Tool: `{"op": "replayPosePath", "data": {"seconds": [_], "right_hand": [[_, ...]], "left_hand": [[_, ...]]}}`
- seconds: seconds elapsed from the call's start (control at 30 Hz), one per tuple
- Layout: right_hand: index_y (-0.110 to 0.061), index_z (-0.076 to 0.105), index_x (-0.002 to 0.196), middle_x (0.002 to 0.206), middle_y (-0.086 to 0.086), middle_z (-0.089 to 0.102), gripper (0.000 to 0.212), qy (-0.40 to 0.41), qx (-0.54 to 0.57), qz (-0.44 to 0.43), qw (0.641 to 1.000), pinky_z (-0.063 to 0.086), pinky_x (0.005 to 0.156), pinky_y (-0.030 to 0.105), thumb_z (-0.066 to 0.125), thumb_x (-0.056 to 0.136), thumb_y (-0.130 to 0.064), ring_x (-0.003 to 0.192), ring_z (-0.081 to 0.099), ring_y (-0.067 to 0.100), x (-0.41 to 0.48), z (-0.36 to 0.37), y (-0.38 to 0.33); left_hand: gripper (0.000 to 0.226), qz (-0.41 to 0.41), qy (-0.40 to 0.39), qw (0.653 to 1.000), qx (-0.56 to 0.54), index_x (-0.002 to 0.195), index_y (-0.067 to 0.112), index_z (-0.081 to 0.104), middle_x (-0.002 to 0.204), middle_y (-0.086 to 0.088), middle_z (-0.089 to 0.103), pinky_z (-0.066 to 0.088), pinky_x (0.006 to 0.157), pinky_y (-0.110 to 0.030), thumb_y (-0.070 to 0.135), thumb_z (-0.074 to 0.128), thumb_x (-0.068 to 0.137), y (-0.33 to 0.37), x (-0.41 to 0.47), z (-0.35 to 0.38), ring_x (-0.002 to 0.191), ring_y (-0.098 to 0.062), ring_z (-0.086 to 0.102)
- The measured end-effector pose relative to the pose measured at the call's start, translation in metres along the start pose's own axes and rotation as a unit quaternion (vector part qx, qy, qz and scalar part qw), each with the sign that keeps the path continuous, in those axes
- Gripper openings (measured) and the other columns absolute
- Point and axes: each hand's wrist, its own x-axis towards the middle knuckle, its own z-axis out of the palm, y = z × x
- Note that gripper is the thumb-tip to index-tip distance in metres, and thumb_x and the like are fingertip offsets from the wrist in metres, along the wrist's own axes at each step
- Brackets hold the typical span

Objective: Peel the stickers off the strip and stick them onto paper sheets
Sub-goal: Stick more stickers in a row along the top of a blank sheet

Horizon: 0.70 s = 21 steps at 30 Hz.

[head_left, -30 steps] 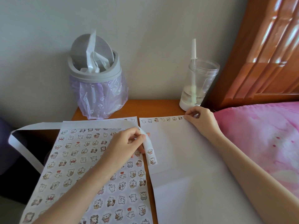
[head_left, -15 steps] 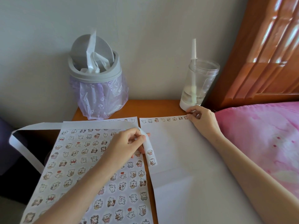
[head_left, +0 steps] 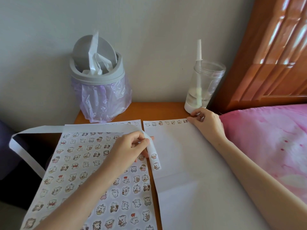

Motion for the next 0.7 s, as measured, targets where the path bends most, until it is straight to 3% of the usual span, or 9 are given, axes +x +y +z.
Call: {"op": "replayPosePath", "data": {"seconds": [0.17, 0.4, 0.5, 0.6, 0.7], "right_hand": [[-0.022, 0.065, 0.086, 0.07, -0.004, 0.058, 0.002, 0.007, -0.018, 0.003, 1.0, 0.043, 0.063, 0.031, 0.066, 0.084, -0.022, 0.073, 0.055, 0.018, 0.0015, 0.0015, 0.0008], [-0.024, 0.065, 0.086, 0.07, -0.008, 0.054, 0.009, 0.011, -0.028, 0.001, 1.0, 0.045, 0.066, 0.033, 0.06, 0.085, -0.017, 0.071, 0.052, 0.014, -0.0001, 0.0004, 0.0006], [-0.026, 0.063, 0.084, 0.069, -0.009, 0.056, 0.001, 0.012, -0.006, 0.006, 1.0, 0.046, 0.066, 0.034, 0.064, 0.084, -0.025, 0.071, 0.053, 0.013, -0.0007, 0.0001, -0.0012], [-0.027, 0.061, 0.085, 0.068, -0.011, 0.055, 0.015, 0.006, -0.044, 0.011, 0.999, 0.038, 0.061, 0.029, 0.067, 0.082, -0.04, 0.073, 0.053, 0.011, -0.0016, 0.0019, -0.0061], [-0.024, 0.06, 0.086, 0.066, -0.012, 0.053, 0.013, 0.016, -0.061, 0.024, 0.998, 0.035, 0.063, 0.028, 0.065, 0.084, -0.036, 0.073, 0.053, 0.014, -0.0009, 0.0035, -0.0081]], "left_hand": [[0.022, 0.002, -0.003, 1.0, -0.009, 0.07, 0.016, 0.053, 0.103, 0.017, 0.07, 0.039, 0.043, -0.009, 0.015, 0.053, 0.092, 0.0017, -0.0013, 0.0, 0.043, 0.006, 0.054], [0.022, 0.002, 0.002, 1.0, 0.001, 0.069, 0.021, 0.054, 0.099, 0.015, 0.071, 0.039, 0.043, -0.009, 0.018, 0.053, 0.092, 0.0007, -0.0009, 0.0002, 0.044, 0.006, 0.054], [0.022, -0.002, -0.001, 1.0, 0.003, 0.07, 0.022, 0.053, 0.1, 0.012, 0.072, 0.039, 0.043, -0.009, 0.02, 0.053, 0.092, -0.0015, -0.0002, 0.0, 0.045, 0.006, 0.055], [0.022, -0.002, -0.002, 1.0, -0.001, 0.07, 0.022, 0.053, 0.102, 0.014, 0.071, 0.04, 0.043, -0.009, 0.019, 0.053, 0.092, -0.0007, -0.0003, 0.0001, 0.045, 0.006, 0.055], [0.022, -0.001, -0.003, 1.0, -0.004, 0.07, 0.019, 0.053, 0.102, 0.015, 0.07, 0.04, 0.042, -0.009, 0.017, 0.053, 0.092, 0.0009, -0.0006, 0.0004, 0.044, 0.006, 0.055]]}}
